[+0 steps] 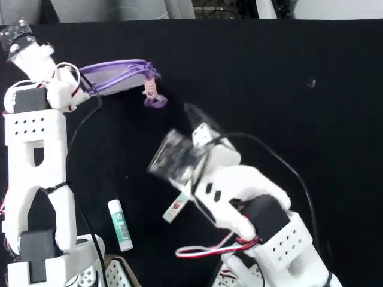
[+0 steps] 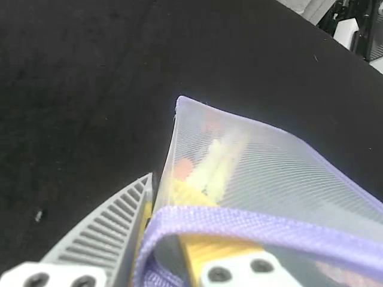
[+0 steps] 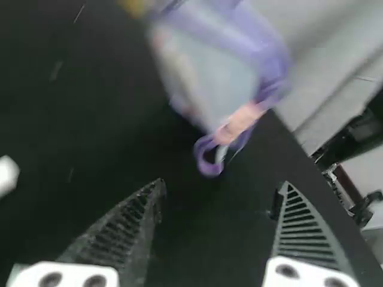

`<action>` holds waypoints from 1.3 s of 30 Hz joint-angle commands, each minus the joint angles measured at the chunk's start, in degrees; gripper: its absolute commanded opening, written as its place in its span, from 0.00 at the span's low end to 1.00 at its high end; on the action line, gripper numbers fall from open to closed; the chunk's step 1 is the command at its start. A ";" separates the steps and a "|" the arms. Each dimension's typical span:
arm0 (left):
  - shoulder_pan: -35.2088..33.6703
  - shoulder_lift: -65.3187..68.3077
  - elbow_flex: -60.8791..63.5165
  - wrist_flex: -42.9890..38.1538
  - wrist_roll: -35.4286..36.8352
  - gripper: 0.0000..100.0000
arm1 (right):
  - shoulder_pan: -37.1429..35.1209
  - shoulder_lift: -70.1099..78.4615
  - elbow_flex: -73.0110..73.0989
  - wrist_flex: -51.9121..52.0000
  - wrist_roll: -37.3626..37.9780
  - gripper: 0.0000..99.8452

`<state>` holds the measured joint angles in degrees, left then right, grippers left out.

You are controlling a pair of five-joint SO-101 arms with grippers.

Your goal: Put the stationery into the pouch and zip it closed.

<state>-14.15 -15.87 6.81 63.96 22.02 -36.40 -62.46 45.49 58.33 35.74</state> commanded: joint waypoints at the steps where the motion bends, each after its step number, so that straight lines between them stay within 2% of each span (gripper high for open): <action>1: -4.79 -1.14 -1.19 -2.11 -2.02 0.03 | -1.32 -1.27 1.45 8.00 10.20 0.27; 6: -10.86 -1.05 -1.45 -4.04 -2.02 0.03 | -3.16 -1.27 5.76 15.56 21.01 0.27; 11: -13.93 -1.05 -1.36 -5.98 -2.02 0.03 | -8.70 0.66 10.07 20.13 24.62 0.27; 14: -14.02 -1.05 -1.36 -5.98 -2.02 0.03 | -10.90 7.52 11.56 20.04 26.55 0.27; 24: -13.85 -1.05 -1.10 -5.89 -2.02 0.03 | -14.77 35.47 3.56 14.33 26.90 0.27; 35: -13.85 -1.05 -0.92 -5.89 -2.02 0.03 | -15.74 51.21 2.86 2.11 26.81 0.27; 37: -13.85 -1.05 -0.92 -5.80 -2.02 0.03 | -15.65 52.09 2.77 1.32 26.81 0.24; 39: -13.85 -1.05 -0.92 -5.71 -2.02 0.03 | -15.65 52.00 2.77 0.88 26.81 0.16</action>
<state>-27.60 -15.60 6.99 59.47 20.79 -51.52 -10.51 51.30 60.97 62.02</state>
